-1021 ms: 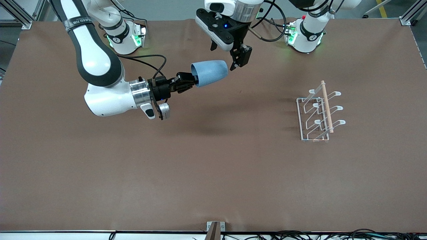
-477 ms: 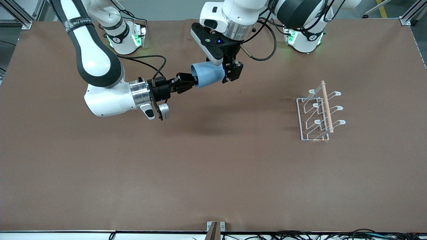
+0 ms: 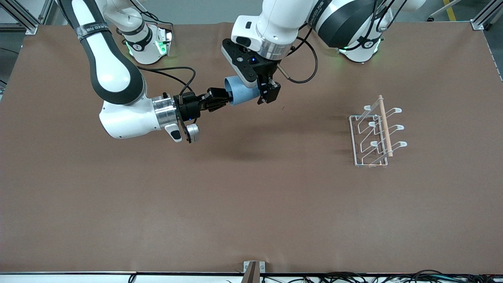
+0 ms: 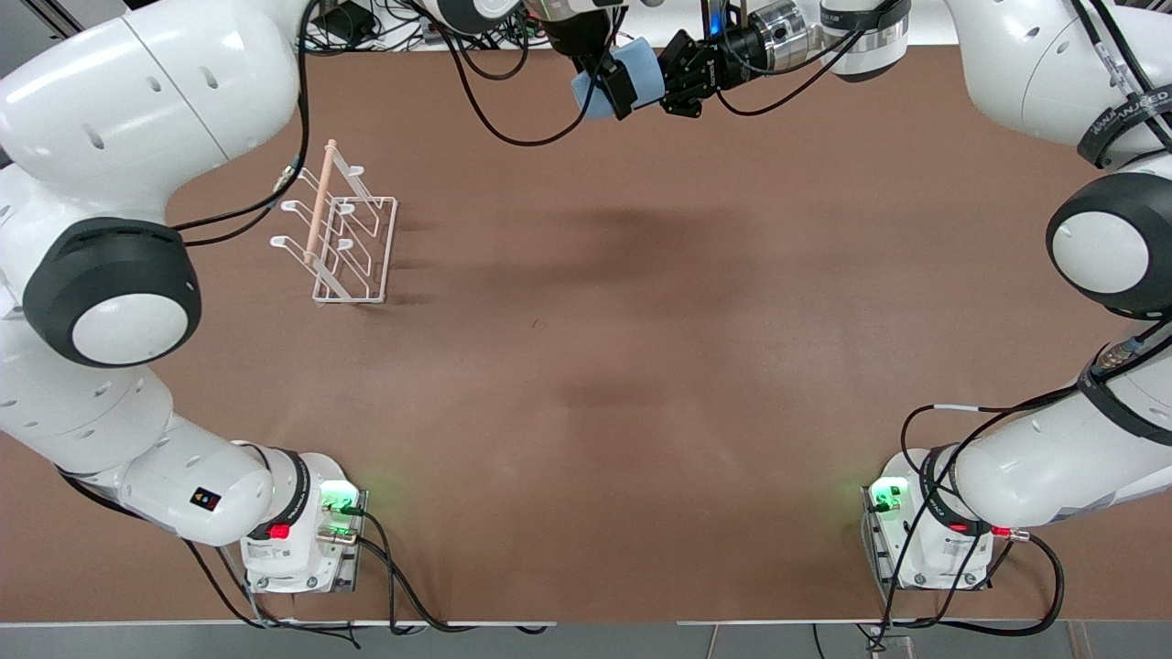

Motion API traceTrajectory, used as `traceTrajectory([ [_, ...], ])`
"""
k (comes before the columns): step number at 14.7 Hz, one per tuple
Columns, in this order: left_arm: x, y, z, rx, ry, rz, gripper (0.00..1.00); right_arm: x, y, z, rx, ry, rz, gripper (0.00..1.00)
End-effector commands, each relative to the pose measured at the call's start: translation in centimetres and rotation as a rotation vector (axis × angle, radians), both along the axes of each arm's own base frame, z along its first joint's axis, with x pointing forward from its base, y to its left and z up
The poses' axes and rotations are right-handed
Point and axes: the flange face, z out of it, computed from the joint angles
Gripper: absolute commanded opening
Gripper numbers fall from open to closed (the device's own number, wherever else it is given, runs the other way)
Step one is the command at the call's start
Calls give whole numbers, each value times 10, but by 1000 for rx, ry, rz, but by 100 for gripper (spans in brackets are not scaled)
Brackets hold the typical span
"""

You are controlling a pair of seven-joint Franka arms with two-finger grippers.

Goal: Hang cup on cup holder
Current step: 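Lower the left gripper onto the cup base held by the right gripper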

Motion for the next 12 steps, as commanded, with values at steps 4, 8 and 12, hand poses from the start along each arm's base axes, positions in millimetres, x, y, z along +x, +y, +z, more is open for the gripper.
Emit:
traceTrajectory([
  [4,9,-8,-9,-23,-11,-14,93,-1,1,6,27,4,-2,4],
  [8,10,-8,-10,-20,-12,-13,58,-2,1,6,26,4,-1,4],
  [12,15,1,-6,22,-55,-10,44,2,-5,7,23,14,-14,100],
])
